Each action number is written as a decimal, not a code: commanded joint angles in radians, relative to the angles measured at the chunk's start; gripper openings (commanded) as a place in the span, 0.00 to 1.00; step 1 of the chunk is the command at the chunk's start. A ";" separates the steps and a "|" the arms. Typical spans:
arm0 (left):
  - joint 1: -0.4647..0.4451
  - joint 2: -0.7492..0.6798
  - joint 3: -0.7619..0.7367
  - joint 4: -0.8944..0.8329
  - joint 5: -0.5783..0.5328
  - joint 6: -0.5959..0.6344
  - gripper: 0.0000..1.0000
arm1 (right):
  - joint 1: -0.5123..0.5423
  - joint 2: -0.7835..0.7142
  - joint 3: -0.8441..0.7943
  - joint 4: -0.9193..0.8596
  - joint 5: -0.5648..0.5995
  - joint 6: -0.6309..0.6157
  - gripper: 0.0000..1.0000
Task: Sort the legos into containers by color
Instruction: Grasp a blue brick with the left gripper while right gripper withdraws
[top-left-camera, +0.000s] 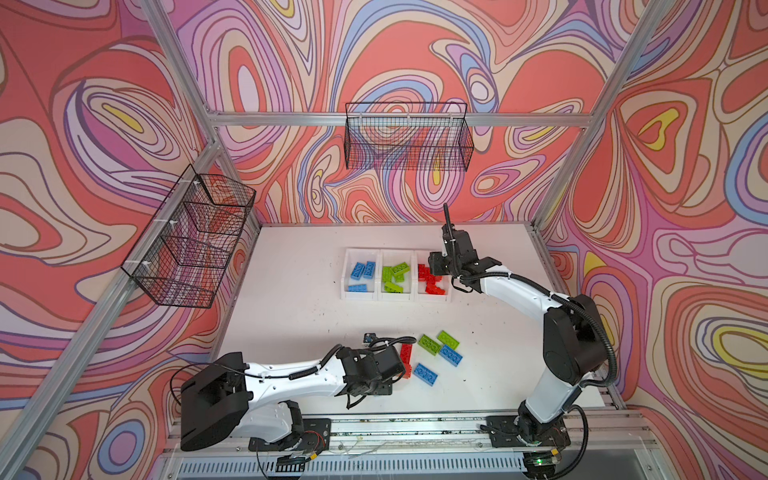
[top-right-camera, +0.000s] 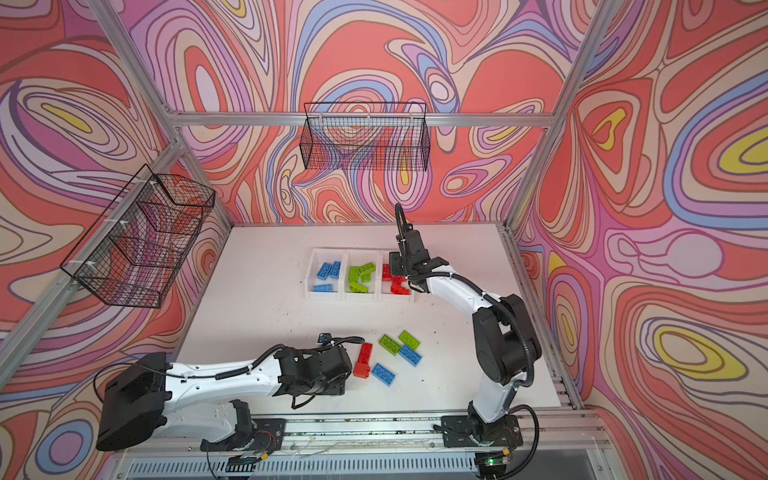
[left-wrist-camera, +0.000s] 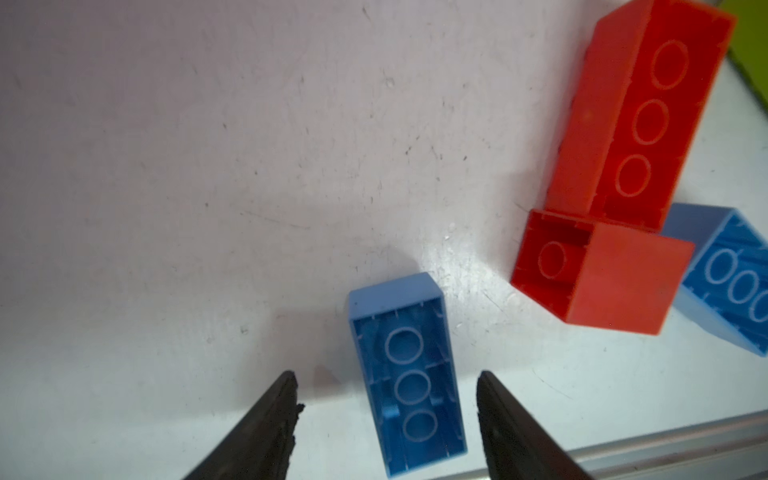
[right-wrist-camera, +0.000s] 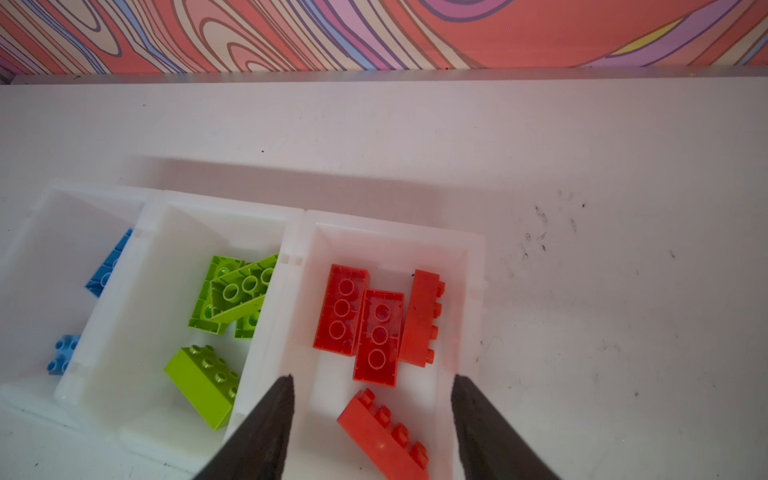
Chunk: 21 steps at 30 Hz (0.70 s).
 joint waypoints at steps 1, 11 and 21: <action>-0.003 0.009 -0.022 0.020 0.013 -0.025 0.63 | -0.005 -0.048 -0.041 -0.015 -0.008 0.025 0.64; 0.046 -0.031 -0.029 0.000 -0.048 0.039 0.34 | -0.005 -0.130 -0.055 -0.114 -0.051 0.047 0.62; 0.462 -0.137 0.172 -0.058 -0.041 0.538 0.30 | 0.070 -0.222 -0.205 -0.125 -0.155 0.136 0.58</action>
